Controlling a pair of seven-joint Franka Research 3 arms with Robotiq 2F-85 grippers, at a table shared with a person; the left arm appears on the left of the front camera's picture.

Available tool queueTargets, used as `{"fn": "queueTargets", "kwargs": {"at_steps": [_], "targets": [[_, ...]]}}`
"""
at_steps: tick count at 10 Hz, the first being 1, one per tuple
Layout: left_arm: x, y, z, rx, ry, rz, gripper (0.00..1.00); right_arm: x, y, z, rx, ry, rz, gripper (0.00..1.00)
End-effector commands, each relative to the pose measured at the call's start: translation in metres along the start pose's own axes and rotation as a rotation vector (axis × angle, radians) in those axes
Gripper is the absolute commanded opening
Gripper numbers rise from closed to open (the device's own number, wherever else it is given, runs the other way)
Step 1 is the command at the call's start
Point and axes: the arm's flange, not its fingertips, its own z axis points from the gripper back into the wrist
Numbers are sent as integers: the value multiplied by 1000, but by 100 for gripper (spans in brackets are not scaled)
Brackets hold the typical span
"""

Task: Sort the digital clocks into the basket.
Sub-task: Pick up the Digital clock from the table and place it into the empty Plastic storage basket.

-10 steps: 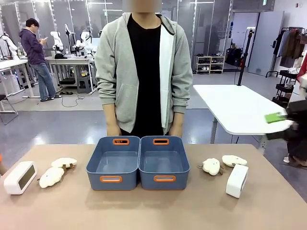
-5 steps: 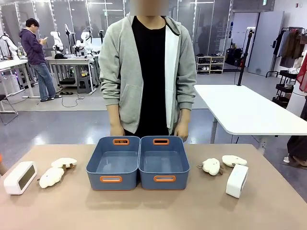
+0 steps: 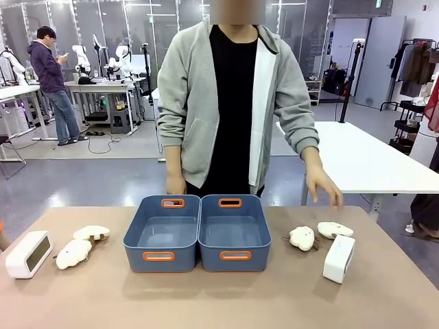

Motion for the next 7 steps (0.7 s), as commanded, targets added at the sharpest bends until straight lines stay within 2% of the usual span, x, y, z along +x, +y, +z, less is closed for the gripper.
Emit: {"fn": "queueTargets", "kwargs": {"at_steps": [1,7], "targets": [[0,-1,2,-18,-4,-14,100,1,0,0,6,1,12,100],[0,-1,2,-18,-4,-14,100,1,0,0,6,1,12,100]]}}
